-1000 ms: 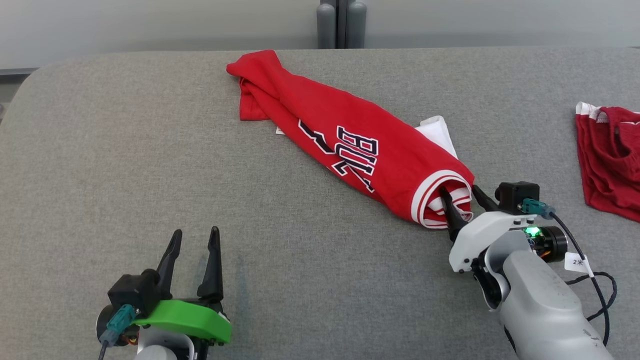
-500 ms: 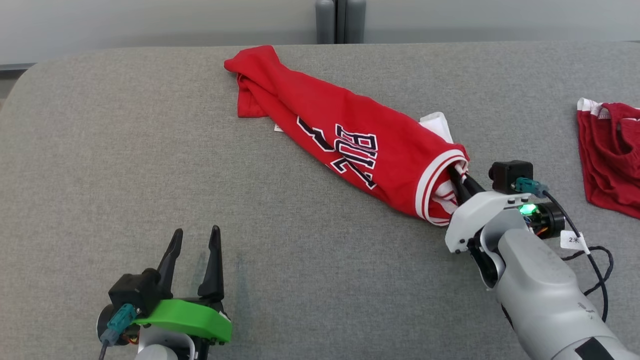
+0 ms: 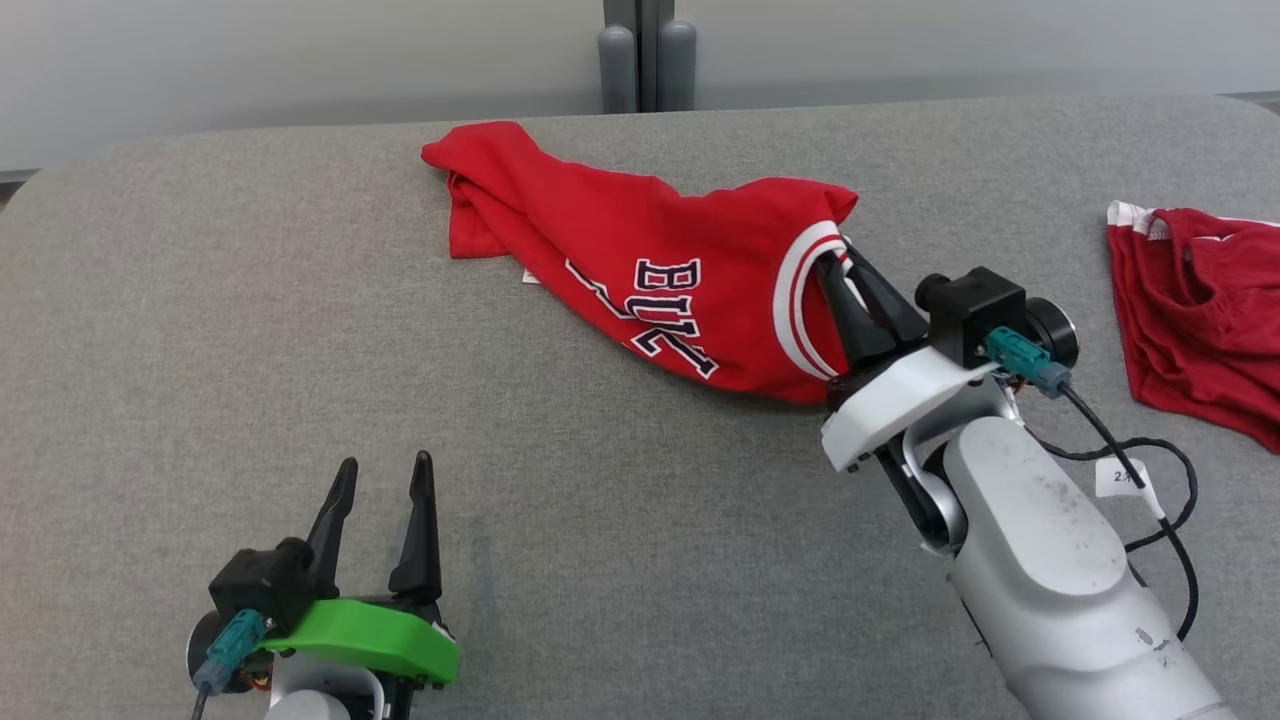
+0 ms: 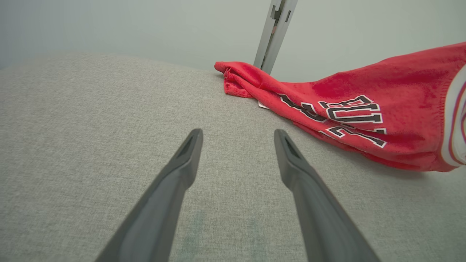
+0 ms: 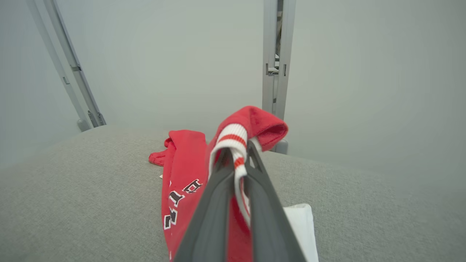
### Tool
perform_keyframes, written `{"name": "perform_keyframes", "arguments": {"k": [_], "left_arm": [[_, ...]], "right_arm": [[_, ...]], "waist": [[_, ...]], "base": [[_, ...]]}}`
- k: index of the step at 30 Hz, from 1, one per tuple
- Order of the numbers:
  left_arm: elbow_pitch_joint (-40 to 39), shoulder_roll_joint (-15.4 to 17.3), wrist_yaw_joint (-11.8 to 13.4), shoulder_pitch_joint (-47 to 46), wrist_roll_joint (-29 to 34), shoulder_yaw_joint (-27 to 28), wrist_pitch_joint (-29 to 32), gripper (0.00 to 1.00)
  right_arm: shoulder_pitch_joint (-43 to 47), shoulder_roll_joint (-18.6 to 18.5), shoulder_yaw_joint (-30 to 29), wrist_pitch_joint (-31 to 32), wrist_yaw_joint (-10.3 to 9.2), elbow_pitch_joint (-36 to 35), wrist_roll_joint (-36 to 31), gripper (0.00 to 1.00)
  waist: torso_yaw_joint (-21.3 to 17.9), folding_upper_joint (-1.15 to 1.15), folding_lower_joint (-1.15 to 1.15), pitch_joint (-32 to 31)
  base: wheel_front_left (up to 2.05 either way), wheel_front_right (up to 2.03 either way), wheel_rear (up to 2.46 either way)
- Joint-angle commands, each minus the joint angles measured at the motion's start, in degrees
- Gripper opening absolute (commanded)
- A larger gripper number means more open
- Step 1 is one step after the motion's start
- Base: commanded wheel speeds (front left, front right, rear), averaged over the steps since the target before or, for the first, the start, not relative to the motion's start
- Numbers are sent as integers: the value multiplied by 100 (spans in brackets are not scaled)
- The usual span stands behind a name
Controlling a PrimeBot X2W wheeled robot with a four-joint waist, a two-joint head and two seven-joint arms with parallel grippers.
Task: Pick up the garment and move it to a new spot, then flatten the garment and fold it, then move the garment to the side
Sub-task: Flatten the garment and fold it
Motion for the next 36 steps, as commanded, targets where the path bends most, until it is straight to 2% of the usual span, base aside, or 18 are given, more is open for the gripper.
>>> {"name": "perform_keyframes", "arguments": {"k": [1,10,19,23,30,36], "left_arm": [[-8,-10,-19,51,13,17,-2,100],[-61,17,-19,88,39,70,-2,100],[-147,-8,-19,126,68,114,-2,100],[-168,-27,-19,147,68,152,-2,100],[-219,-47,-19,66,56,118,-2,100],[-300,-64,-19,-95,47,38,-2,100]], "right_arm": [[141,-28,105,-22,-9,-221,58,0],[435,-26,706,-16,-8,-1540,166,0],[30,-24,1023,296,-9,-2845,80,0],[-56,-28,1173,496,-8,-3203,134,0],[-84,-27,581,750,-8,-2657,-195,0],[-411,-349,-215,766,-9,-1408,-456,0]], "waist": [[-43,0,0,-40],[-101,0,0,-143],[-108,0,0,-231],[-75,0,0,-257],[37,0,0,-134],[153,0,0,135]], "base": [[0,0,0],[0,0,0],[0,0,0],[0,0,0],[0,0,0],[0,0,0]]}}
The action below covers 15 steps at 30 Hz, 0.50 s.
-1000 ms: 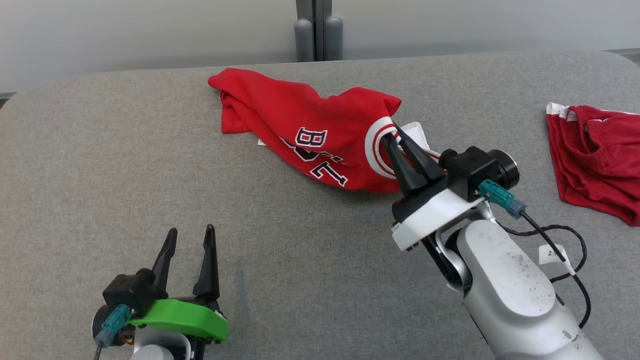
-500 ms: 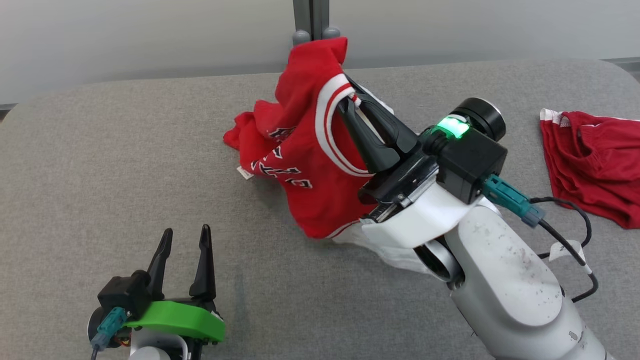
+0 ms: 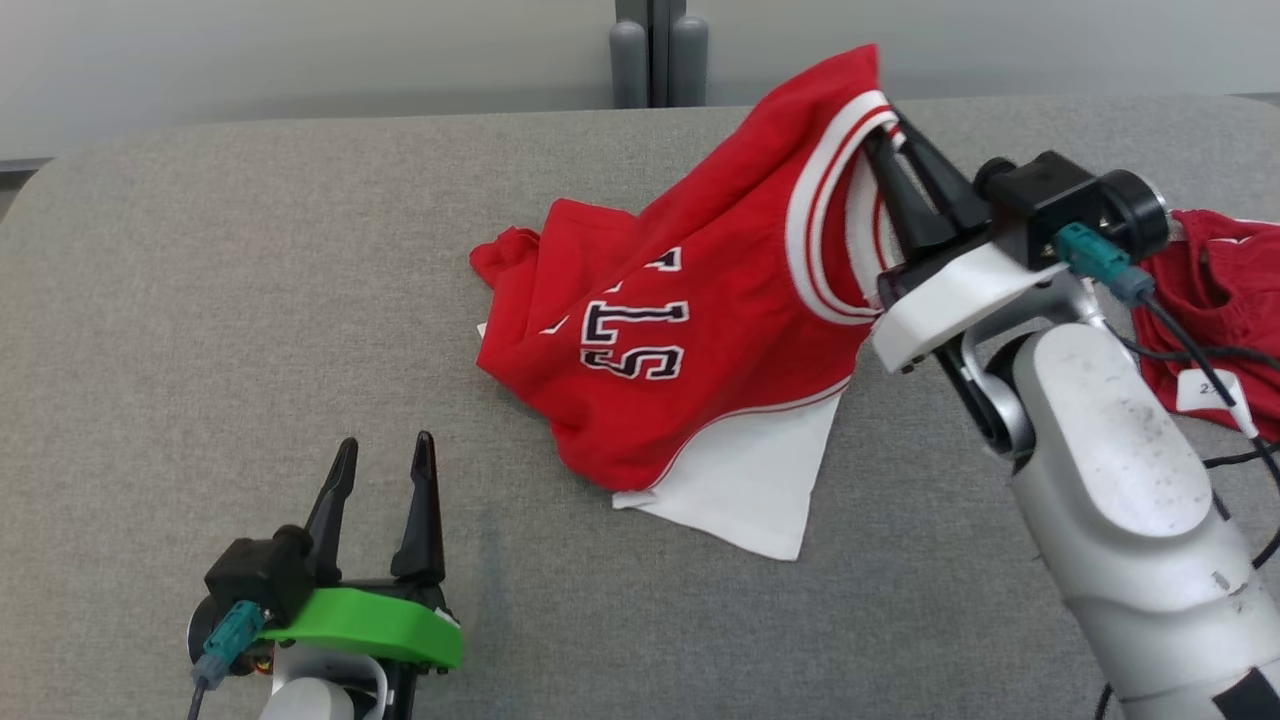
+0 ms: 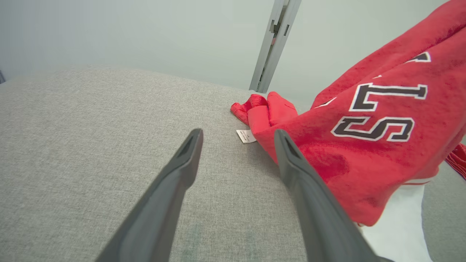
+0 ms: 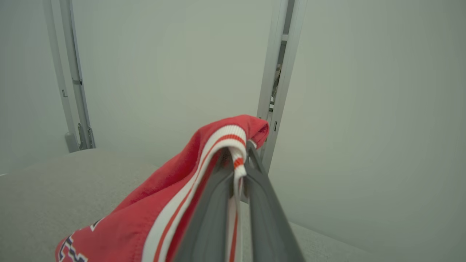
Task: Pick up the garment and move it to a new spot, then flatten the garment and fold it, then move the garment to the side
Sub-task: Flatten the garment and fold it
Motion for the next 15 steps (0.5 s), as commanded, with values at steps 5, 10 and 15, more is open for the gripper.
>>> {"name": "perform_keyframes", "arguments": {"k": [5,10,15], "left_arm": [[-88,-11,-19,-289,-8,-178,-2,100],[-140,-20,-19,-457,-31,-319,-2,100],[-210,-29,-19,-579,-30,-458,-2,100]], "right_arm": [[-653,-451,-695,-295,-7,1229,-279,0],[-1311,-800,-1176,-536,-8,2189,-668,0],[-1905,-1083,-1525,-692,-8,2968,-1129,0]], "waist": [[253,0,0,413],[417,0,0,673],[533,0,0,903]], "base": [[0,0,0],[0,0,0],[0,0,0]]}}
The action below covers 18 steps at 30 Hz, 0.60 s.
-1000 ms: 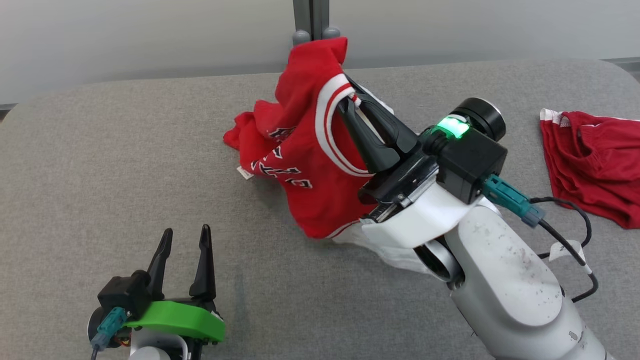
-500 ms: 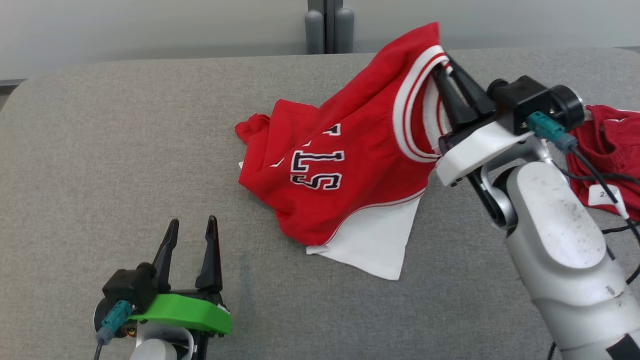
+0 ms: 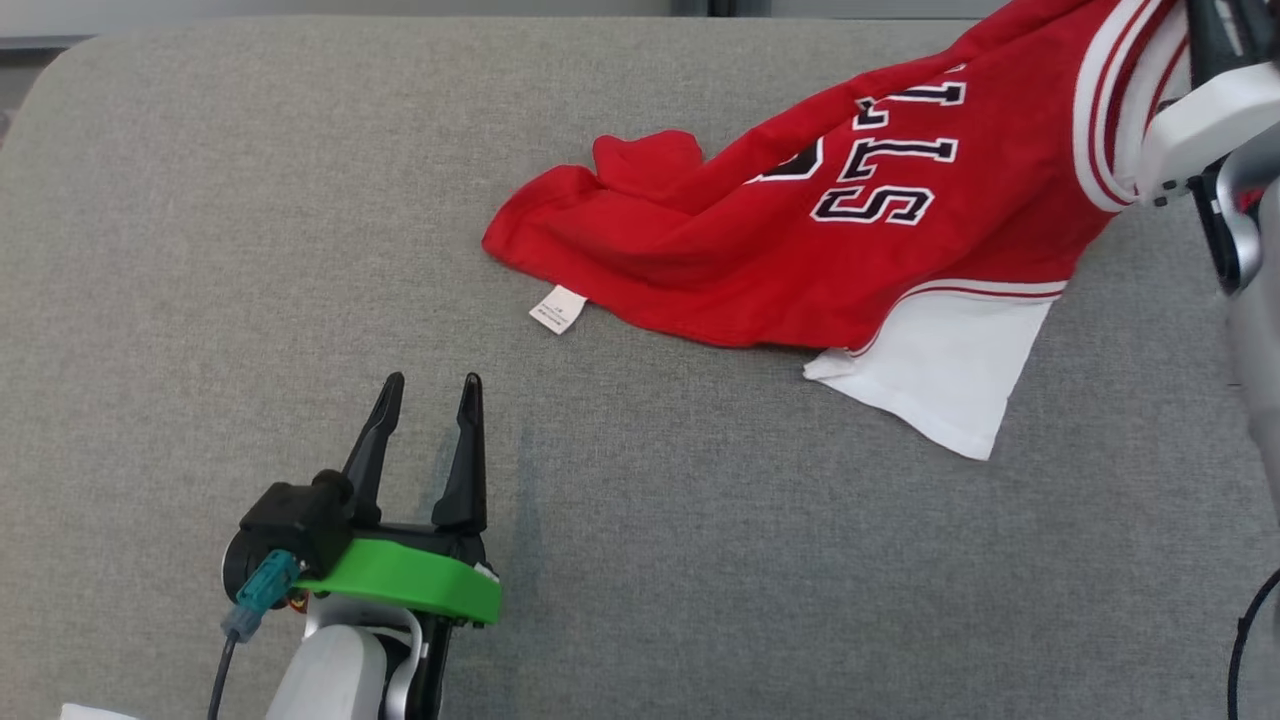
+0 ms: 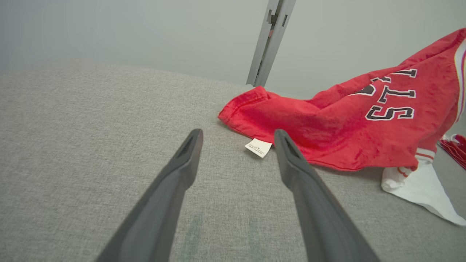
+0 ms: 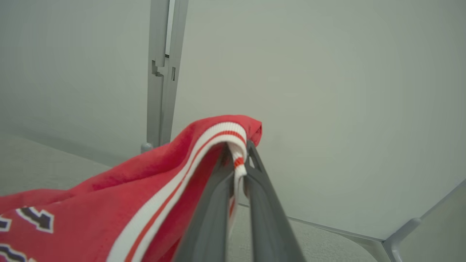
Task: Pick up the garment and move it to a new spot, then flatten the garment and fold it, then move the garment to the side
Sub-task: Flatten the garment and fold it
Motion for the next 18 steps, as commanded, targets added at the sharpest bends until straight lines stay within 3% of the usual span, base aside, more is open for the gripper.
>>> {"name": "perform_keyframes", "arguments": {"k": [1,2,3,4,5,10,18], "left_arm": [[-38,1,-19,-116,-12,-4,-3,100],[-54,0,-19,-132,-9,-16,-4,100],[-59,-2,-19,-141,-6,-31,-4,100],[-66,-3,-19,-154,-5,-51,-3,100],[-71,-4,-19,-182,7,-71,-3,100],[-59,-6,-19,-213,24,-54,-3,100],[5,4,-18,-84,56,48,-4,100]], "right_arm": [[-140,-30,-67,-54,-9,135,-83,0],[-248,-61,-145,-73,-9,277,-196,0],[-308,-91,-195,-85,-9,400,-294,22],[-366,-105,-252,-106,-8,540,-399,78],[-449,-54,-338,-125,-9,736,-581,100],[-480,115,-455,-158,-9,962,-809,100],[220,476,-198,-161,-9,243,-572,100]], "waist": [[140,0,0,197],[145,0,0,241],[148,0,0,269],[149,0,0,303],[143,0,0,339],[50,0,0,326],[-264,0,0,15]], "base": [[0,0,0],[0,0,0],[0,0,0],[0,0,0],[0,0,0],[0,0,0],[0,0,0]]}}
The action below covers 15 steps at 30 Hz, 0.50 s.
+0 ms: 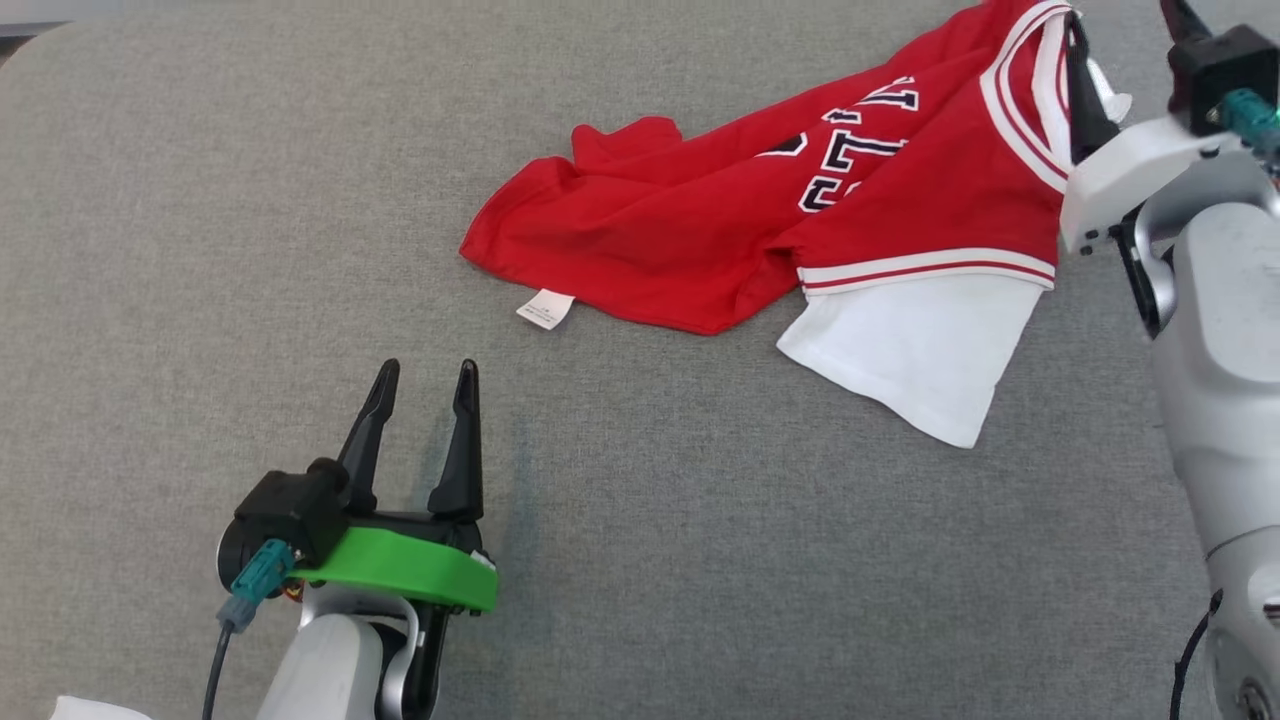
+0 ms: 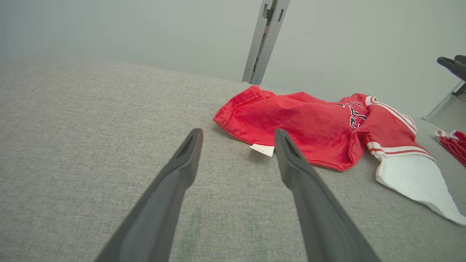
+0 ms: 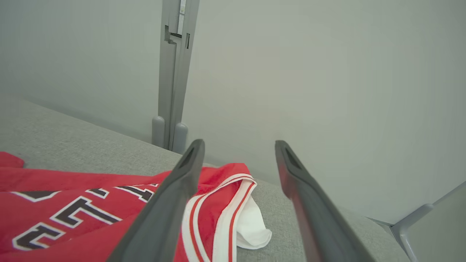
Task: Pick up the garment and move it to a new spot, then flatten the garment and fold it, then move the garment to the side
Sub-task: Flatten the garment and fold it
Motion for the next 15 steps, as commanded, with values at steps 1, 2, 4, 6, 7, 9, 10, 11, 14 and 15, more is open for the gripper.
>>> {"name": "perform_keyframes", "arguments": {"k": [1,2,4,6,7,9,10,11,14,15], "left_arm": [[8,19,-19,63,34,42,-3,100],[8,37,-19,85,43,54,-4,100],[22,60,-18,122,43,81,-4,100],[33,78,-19,175,51,122,-4,100],[44,81,-18,196,45,137,-4,100],[68,104,-19,219,31,196,-3,100],[81,105,-18,241,29,230,-4,100],[86,104,-18,269,32,249,-3,100],[111,102,-18,383,53,342,-3,100],[104,100,-18,410,59,374,-4,100]], "right_arm": [[216,37,45,-22,-9,-156,123,100],[369,87,80,-21,-9,-277,194,100],[664,186,131,-20,-8,-515,335,100],[965,292,163,-16,-8,-769,458,100],[1110,337,158,-17,-8,-877,502,100],[1435,455,184,-17,-8,-1130,563,100],[1623,518,193,-16,-9,-1241,591,100],[1772,574,183,-16,-9,-1324,633,100],[2209,749,247,-16,-9,-1607,758,100],[2335,785,272,-17,-9,-1689,801,100]], "waist": [[-188,0,0,-196],[-246,0,0,-261],[-347,0,0,-376],[-452,0,0,-498],[-490,0,0,-545],[-582,0,0,-656],[-629,0,0,-719],[-664,0,0,-766],[-780,0,0,-927],[-806,0,0,-970]], "base": [[0,0,0],[0,0,0],[0,0,0],[0,0,0],[0,0,0],[0,0,0],[0,0,0],[0,0,0],[0,0,0],[0,0,0]]}}
